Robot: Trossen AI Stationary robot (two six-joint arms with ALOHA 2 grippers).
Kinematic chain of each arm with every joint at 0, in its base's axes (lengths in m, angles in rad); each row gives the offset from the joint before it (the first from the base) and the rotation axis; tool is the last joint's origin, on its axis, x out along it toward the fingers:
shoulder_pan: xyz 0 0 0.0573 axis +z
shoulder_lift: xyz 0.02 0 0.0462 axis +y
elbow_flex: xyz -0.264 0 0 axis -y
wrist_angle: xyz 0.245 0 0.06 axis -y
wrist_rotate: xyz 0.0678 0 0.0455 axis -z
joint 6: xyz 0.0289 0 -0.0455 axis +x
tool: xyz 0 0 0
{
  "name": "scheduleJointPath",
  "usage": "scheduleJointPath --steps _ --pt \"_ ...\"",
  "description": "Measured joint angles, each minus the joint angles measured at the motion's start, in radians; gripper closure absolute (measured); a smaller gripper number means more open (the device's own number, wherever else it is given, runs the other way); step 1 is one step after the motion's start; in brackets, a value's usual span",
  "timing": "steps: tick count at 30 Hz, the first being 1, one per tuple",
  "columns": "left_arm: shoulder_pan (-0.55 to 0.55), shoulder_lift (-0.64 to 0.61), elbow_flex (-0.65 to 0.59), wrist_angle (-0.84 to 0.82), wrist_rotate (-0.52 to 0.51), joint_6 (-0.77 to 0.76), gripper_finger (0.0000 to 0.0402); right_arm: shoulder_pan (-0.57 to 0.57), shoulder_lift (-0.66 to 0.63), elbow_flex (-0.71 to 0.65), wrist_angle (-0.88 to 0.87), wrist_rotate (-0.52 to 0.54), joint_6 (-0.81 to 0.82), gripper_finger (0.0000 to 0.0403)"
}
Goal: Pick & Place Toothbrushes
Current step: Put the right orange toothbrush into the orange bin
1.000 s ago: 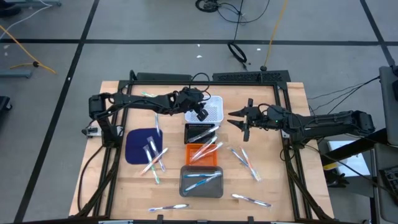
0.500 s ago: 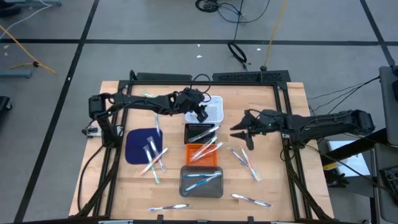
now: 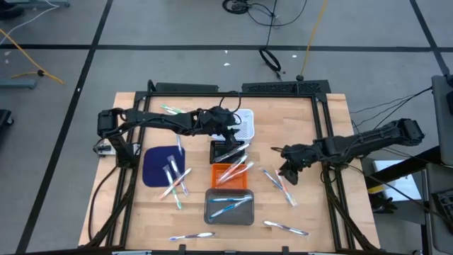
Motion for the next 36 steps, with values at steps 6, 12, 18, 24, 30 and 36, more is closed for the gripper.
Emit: scheduleJointPath --steps 6,12,18,24,30,36 --pt "-0.029 0.000 0.000 -0.004 0.000 0.000 0.0243 0.066 0.000 0.000 -0.066 -0.019 0.146 0.0273" --pt "-0.050 0.000 0.000 -0.004 0.000 0.000 0.0243 0.120 0.000 -0.051 -0.035 -0.030 0.267 0.0273" --pt "-0.056 0.000 0.000 -0.004 0.000 0.015 0.0243 0.146 0.000 -0.156 0.214 -0.056 0.326 0.0273" --pt "-0.056 0.000 0.000 -0.004 0.000 0.015 0.0243 0.147 0.000 -0.209 0.251 -0.055 0.360 0.0273" --pt "-0.056 0.000 0.000 -0.004 0.000 0.016 0.0243 0.147 0.000 -0.231 0.253 -0.054 0.359 0.0274" --pt "-0.056 0.000 0.000 -0.003 -0.001 0.017 0.0243 0.147 0.000 -0.233 0.253 -0.050 0.330 0.0344"
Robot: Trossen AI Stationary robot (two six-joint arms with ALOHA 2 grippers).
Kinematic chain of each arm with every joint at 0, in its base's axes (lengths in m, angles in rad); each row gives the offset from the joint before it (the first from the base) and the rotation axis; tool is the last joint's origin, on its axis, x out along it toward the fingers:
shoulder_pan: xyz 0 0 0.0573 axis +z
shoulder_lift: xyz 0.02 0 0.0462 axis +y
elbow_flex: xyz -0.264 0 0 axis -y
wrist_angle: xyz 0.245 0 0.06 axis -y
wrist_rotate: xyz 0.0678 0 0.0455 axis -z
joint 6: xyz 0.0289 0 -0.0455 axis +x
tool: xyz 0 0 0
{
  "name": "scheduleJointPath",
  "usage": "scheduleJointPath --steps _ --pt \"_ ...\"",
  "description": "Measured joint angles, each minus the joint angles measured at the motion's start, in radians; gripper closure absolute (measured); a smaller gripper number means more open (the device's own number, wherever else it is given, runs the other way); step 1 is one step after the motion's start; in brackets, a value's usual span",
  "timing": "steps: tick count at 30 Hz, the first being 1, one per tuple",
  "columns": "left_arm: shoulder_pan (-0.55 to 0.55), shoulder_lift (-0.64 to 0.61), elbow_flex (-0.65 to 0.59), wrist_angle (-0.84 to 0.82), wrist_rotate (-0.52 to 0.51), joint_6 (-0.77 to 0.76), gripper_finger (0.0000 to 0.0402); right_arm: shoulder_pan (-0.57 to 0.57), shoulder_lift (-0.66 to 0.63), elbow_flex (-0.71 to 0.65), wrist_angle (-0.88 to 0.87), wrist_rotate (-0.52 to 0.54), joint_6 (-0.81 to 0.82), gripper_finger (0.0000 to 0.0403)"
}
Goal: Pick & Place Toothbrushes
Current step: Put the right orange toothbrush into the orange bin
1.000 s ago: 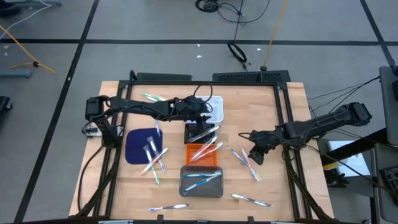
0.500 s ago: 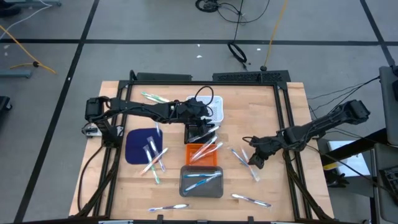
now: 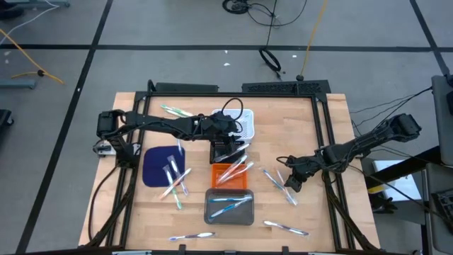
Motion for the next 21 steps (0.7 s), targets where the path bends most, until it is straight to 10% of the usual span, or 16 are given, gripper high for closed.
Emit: scheduleJointPath --steps 21 --pt "0.000 0.000 0.000 0.017 0.000 -0.009 0.0243 -0.023 -0.042 0.096 -0.029 0.102 -0.197 0.0403"
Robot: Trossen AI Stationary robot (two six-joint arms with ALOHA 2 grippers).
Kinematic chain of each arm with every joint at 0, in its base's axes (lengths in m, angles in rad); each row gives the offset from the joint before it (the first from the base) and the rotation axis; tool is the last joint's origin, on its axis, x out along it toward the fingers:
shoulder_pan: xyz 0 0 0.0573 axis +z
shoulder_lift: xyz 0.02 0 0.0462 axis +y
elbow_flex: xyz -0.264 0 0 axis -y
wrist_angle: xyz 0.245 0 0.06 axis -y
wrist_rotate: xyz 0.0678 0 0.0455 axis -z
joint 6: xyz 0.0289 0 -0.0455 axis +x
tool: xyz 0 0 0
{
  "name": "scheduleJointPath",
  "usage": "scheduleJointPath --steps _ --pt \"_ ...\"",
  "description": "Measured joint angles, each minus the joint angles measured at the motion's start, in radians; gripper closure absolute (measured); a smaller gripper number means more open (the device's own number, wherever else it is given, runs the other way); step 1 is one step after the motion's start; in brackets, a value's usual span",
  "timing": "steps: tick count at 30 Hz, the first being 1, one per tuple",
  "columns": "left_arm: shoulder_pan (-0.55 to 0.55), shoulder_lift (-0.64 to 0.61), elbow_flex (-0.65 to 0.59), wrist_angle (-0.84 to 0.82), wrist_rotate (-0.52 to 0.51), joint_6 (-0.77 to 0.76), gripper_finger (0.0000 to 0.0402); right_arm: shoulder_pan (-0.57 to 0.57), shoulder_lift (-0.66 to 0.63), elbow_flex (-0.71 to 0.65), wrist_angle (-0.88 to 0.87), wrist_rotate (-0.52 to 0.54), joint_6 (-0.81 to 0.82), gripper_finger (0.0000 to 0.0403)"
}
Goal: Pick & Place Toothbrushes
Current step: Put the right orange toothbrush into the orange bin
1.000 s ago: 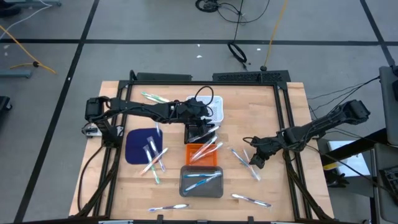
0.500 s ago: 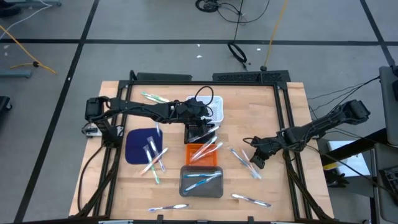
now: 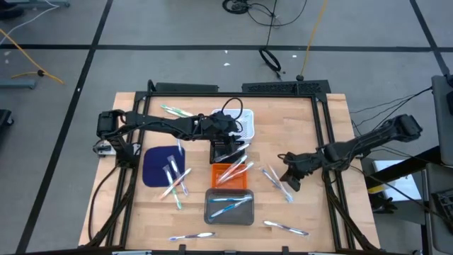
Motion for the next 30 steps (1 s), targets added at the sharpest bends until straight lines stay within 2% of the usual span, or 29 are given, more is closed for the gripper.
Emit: scheduleJointPath --steps 5,15,24,30 --pt "0.000 0.000 0.000 0.032 0.006 -0.017 0.0243 -0.021 -0.006 0.067 0.004 0.080 -0.156 0.0403" --pt "-0.002 0.000 0.000 0.177 0.152 -0.024 0.0243 -0.065 -0.009 0.143 0.075 0.285 -0.439 0.0403" --pt "-0.001 0.000 0.000 0.313 0.246 -0.044 0.0243 -0.107 -0.009 0.143 0.333 0.296 -0.637 0.0403" --pt "-0.005 0.000 0.000 0.351 0.312 -0.055 0.0243 -0.128 -0.009 0.143 0.413 0.365 -0.710 0.0403"
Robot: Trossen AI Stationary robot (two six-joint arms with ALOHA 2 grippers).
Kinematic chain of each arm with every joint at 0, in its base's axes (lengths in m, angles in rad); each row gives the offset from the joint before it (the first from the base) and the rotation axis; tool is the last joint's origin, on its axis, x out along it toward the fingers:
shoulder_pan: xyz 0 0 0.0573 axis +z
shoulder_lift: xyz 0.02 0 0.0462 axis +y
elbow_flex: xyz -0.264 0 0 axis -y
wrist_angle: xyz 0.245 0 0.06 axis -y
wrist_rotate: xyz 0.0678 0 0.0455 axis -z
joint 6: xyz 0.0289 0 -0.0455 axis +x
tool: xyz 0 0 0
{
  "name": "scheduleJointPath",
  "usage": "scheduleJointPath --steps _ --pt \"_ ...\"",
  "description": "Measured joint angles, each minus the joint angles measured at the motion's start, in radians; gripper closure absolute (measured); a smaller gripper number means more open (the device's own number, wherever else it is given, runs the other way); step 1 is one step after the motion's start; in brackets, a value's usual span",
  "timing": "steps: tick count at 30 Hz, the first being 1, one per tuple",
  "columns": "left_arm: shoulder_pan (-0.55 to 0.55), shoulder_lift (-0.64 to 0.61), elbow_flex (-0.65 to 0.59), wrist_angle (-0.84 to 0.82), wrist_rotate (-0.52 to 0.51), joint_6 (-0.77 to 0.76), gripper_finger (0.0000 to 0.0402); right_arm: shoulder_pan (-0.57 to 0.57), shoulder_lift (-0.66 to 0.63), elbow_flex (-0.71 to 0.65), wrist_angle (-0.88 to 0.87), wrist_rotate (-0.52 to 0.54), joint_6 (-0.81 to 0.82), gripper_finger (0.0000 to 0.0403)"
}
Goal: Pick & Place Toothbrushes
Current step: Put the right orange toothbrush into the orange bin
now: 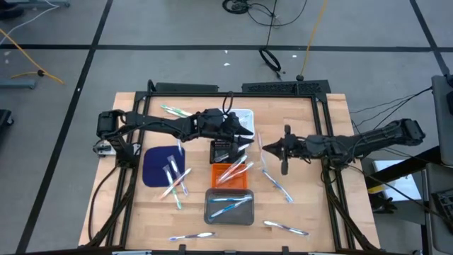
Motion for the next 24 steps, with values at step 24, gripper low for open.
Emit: scheduleJointPath --steps 24 --pt "-0.057 0.001 0.000 0.132 -0.035 -0.014 0.0240 -0.048 0.104 0.000 0.211 0.001 -0.092 0.0403"
